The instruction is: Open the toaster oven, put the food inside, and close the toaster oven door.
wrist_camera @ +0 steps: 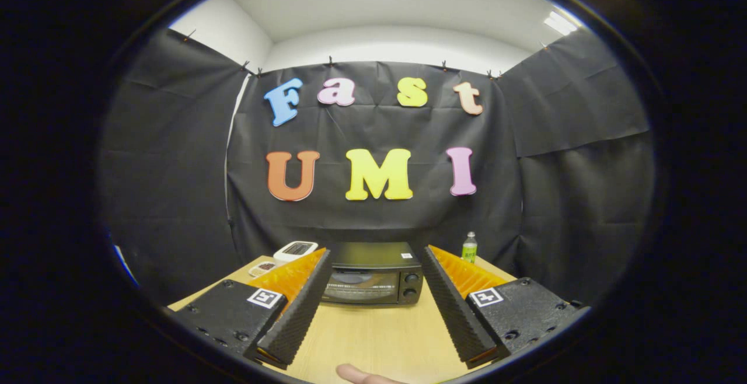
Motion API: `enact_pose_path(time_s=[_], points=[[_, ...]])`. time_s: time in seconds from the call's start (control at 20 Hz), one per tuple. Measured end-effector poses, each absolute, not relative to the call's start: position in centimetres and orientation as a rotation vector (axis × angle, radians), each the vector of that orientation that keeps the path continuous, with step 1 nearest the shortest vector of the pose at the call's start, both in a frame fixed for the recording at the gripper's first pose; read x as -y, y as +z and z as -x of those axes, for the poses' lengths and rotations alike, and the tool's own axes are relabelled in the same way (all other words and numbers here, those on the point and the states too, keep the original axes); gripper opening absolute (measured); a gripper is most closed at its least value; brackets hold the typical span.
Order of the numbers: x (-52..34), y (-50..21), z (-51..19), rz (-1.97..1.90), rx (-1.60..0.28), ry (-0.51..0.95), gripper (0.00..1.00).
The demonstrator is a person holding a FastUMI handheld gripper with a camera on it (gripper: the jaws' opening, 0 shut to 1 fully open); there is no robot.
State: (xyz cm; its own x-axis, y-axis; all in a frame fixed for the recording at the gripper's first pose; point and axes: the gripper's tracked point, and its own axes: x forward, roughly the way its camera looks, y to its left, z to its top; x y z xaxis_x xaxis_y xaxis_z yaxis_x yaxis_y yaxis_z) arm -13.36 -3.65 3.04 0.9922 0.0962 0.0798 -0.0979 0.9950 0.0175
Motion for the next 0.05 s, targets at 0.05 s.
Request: enact_pose_path(time_s=[0.05], points=[[3.49, 2.87, 13.24, -0.018, 0.076, 0.102, 1.0]])
